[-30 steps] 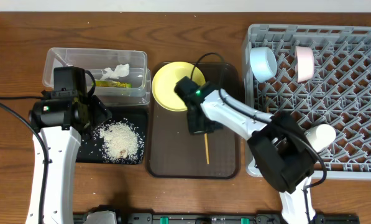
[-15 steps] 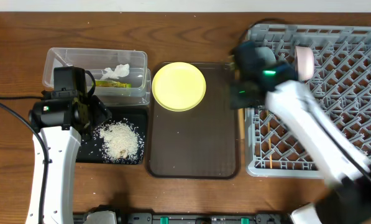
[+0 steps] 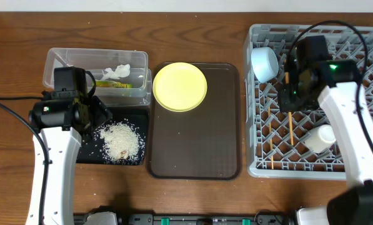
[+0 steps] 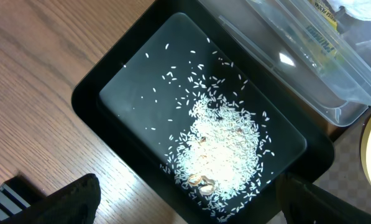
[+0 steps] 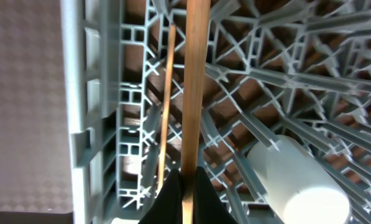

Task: Sort waste into correct bins and load items into the dishwasher rack

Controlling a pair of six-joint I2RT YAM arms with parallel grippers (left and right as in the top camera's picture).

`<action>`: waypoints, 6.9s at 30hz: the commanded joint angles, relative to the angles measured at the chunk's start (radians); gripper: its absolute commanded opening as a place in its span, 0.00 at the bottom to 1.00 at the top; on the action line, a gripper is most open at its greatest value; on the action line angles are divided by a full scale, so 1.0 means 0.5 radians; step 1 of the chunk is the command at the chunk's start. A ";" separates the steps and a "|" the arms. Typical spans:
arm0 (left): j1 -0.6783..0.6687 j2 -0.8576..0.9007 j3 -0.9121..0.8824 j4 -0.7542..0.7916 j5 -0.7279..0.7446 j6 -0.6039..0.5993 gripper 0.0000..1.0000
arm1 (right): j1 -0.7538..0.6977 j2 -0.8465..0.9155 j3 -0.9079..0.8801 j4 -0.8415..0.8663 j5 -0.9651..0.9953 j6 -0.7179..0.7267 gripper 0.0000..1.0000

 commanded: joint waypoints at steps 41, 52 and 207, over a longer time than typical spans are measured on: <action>0.006 0.008 0.017 -0.007 -0.005 -0.009 0.93 | 0.874 0.985 0.192 1.178 -0.040 0.622 0.57; 0.006 0.008 0.017 -0.015 -0.005 -0.009 0.93 | 0.871 1.052 0.233 1.151 -0.035 0.702 0.01; -0.329 -1.553 -0.739 0.092 0.349 0.140 0.98 | -0.256 -3.233 -2.853 2.296 -0.323 0.089 0.99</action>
